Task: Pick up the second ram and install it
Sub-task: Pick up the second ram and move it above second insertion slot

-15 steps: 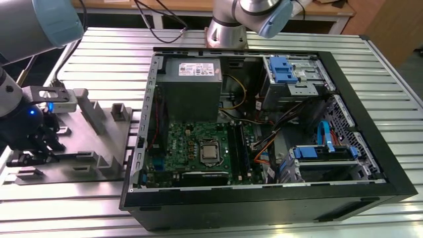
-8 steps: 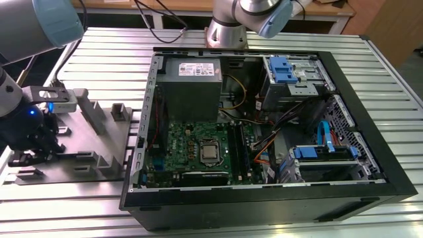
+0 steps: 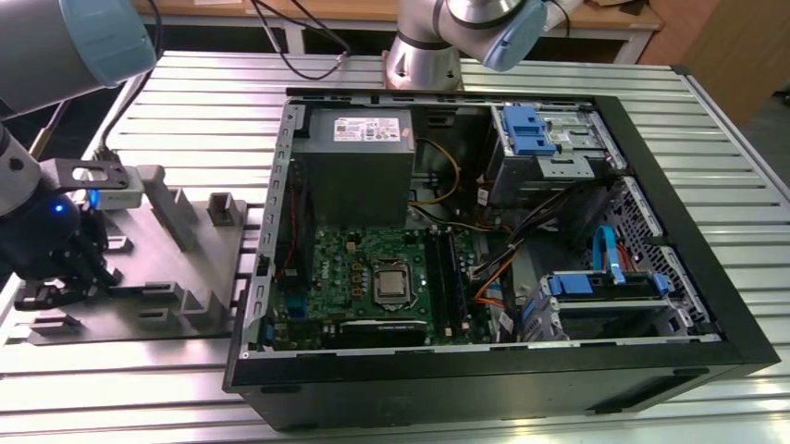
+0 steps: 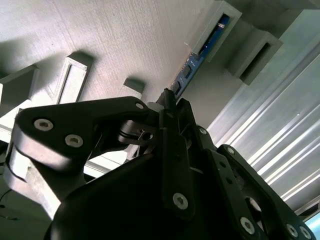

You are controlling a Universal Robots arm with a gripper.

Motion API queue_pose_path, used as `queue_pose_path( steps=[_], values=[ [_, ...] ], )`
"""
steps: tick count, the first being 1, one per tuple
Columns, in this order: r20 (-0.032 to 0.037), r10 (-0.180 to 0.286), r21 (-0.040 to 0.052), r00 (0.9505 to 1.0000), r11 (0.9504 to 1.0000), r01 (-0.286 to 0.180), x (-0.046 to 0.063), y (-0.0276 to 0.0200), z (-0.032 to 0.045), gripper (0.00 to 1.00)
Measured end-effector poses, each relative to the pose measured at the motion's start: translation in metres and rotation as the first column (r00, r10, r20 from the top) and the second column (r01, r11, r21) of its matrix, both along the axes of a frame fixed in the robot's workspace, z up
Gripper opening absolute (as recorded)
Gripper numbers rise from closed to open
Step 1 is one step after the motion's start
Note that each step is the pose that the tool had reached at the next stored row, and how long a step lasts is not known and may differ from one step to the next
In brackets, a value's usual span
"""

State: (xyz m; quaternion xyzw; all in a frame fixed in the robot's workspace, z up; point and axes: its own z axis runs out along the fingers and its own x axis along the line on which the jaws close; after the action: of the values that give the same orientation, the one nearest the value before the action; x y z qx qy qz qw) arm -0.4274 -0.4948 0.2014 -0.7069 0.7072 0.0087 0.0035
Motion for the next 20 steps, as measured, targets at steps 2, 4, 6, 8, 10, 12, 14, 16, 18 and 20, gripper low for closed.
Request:
queue_pose_path(
  steps=[2, 4, 6, 8, 10, 12, 14, 16, 18, 20],
  values=[
    [0.0002, 0.0, 0.0002, 1.0, 1.0, 0.0, 0.0, 0.0, 0.0, 0.21],
    [0.0, 0.0, -0.0001, 1.0, 1.0, 0.0, 0.0, 0.0, 0.0004, 0.21],
    [0.0, 0.0, 0.0, 1.0, 1.0, 0.0, 0.0, 0.0, 0.0005, 0.21],
    [-0.0001, 0.0, -0.0001, 1.0, 1.0, 0.0, 0.0, 0.0, 0.0008, 0.2],
    [0.0, 0.0, 0.0, 1.0, 1.0, 0.0, 0.0, 0.0, 0.0009, 0.13],
    [-0.0001, 0.0, -0.0001, 1.0, 1.0, 0.0, 0.0, 0.0, 0.0011, 0.13],
    [0.0, 0.0, 0.0, 1.0, 1.0, 0.0, 0.0, 0.0, 0.0013, 0.13],
    [-0.0001, 0.0, -0.0001, 1.0, 1.0, 0.0, 0.0, 0.0, 0.0018, 0.13],
    [-0.0001, 0.0, -0.0001, 1.0, 1.0, 0.0, 0.0, 0.0, 0.002, 0.11],
    [-0.0001, 0.0, -0.0001, 1.0, 1.0, 0.0, 0.0, 0.0, 0.0022, 0.11]
  ],
)
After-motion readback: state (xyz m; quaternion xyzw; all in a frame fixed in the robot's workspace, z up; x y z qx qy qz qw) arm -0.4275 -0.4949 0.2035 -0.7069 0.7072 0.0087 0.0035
